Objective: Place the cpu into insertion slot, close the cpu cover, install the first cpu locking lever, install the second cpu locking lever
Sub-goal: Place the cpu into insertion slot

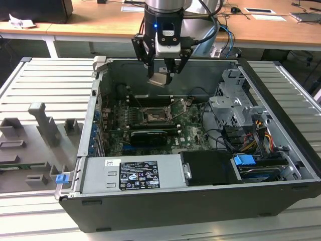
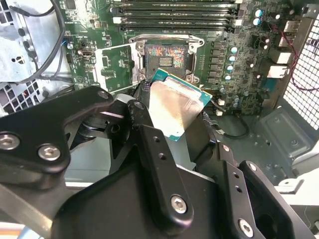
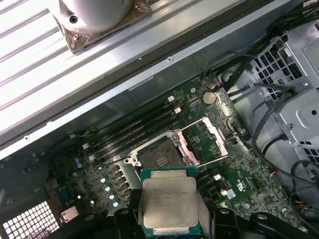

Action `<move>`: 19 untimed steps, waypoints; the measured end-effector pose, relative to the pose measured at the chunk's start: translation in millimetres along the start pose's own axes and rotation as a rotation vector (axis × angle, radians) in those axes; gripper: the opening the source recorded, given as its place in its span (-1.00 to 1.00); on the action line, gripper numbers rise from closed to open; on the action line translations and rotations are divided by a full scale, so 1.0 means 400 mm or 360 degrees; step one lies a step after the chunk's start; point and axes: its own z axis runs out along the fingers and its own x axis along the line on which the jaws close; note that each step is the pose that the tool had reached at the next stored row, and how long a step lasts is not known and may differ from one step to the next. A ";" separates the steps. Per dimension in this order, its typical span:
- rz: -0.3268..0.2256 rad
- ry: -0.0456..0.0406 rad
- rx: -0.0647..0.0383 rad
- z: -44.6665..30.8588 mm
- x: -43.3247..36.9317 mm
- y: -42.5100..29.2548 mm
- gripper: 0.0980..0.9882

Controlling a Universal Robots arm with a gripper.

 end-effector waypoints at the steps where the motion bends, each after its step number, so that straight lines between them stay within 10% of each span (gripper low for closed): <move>1: 0.0002 0.0000 0.0000 0.002 0.000 0.000 -0.03; 19: 0.0074 -0.0007 -0.0001 0.018 0.000 -0.002 -0.03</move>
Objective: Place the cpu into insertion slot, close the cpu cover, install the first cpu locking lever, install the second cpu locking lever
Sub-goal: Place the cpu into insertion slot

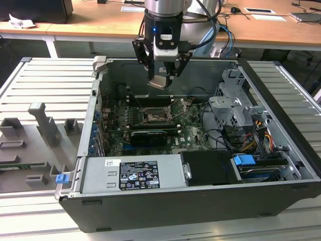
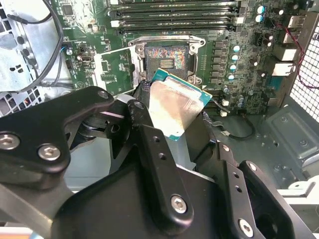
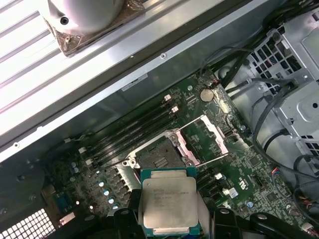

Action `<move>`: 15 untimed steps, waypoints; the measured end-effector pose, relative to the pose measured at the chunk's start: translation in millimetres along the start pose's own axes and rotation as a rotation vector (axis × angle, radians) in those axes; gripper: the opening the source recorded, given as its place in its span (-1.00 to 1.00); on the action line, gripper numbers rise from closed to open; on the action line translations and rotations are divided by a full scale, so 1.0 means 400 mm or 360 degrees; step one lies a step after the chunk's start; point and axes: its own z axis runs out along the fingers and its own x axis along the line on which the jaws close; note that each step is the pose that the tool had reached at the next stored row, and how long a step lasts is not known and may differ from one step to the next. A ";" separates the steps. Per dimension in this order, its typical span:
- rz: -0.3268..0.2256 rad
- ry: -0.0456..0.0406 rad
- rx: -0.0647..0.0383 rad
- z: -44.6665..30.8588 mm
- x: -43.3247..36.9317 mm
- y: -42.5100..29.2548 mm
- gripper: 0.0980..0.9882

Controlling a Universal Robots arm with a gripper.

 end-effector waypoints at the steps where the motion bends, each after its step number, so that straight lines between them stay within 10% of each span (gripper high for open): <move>1: 0.0005 0.0000 0.0000 0.000 0.000 0.000 -0.03; 15: 0.0159 -0.0014 -0.0003 0.007 0.000 -0.001 -0.03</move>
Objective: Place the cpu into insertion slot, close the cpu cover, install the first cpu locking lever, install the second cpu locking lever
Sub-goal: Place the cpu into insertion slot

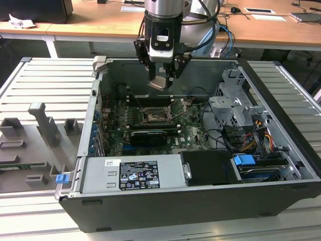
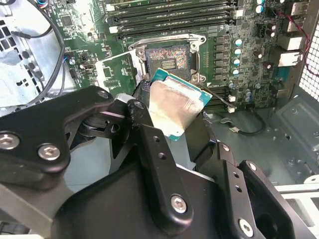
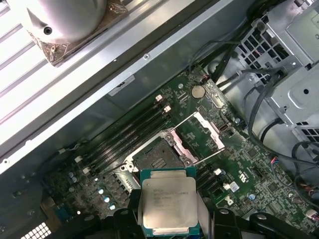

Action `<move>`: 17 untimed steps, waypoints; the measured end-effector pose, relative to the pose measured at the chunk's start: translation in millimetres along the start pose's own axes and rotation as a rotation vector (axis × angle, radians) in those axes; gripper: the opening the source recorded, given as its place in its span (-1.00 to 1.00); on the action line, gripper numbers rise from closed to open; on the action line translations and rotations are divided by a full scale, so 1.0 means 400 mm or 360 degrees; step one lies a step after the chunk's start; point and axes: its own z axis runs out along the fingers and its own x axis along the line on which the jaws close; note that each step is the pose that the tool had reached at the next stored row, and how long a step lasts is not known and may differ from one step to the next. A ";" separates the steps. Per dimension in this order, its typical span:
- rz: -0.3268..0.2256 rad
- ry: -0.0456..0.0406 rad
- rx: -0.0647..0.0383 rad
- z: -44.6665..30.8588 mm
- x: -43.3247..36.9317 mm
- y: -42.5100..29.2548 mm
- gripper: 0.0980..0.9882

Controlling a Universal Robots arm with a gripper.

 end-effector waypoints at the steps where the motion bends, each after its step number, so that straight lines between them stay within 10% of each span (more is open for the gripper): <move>1: 0.0007 -0.0001 0.0000 0.000 0.000 0.000 -0.03; 17: 0.0181 -0.0016 -0.0003 0.008 0.000 -0.001 -0.03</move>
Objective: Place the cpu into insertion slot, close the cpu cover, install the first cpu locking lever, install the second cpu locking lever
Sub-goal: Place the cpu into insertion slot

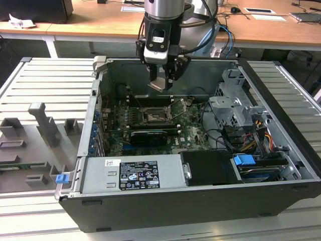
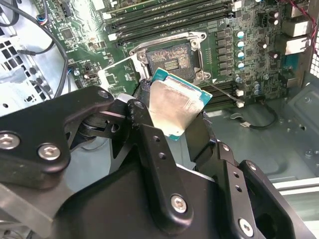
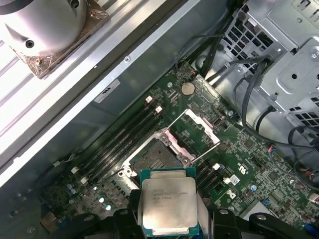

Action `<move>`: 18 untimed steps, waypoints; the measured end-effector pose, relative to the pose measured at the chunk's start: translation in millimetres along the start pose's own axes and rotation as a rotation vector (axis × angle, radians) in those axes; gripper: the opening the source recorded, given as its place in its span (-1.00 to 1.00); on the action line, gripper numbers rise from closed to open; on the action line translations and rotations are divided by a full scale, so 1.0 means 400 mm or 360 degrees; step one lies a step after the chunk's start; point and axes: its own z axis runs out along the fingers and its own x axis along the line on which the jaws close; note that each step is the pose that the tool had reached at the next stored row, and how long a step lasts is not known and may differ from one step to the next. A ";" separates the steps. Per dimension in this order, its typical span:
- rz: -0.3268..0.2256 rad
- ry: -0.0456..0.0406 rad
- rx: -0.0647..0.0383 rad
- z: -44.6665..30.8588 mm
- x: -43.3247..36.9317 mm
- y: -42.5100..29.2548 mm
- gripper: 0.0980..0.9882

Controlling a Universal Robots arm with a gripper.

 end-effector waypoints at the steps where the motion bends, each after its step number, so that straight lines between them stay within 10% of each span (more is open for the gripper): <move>1: 0.0007 -0.0001 0.0000 0.000 0.000 0.000 -0.03; 18: 0.0149 -0.0024 0.0013 0.008 -0.002 0.006 -0.03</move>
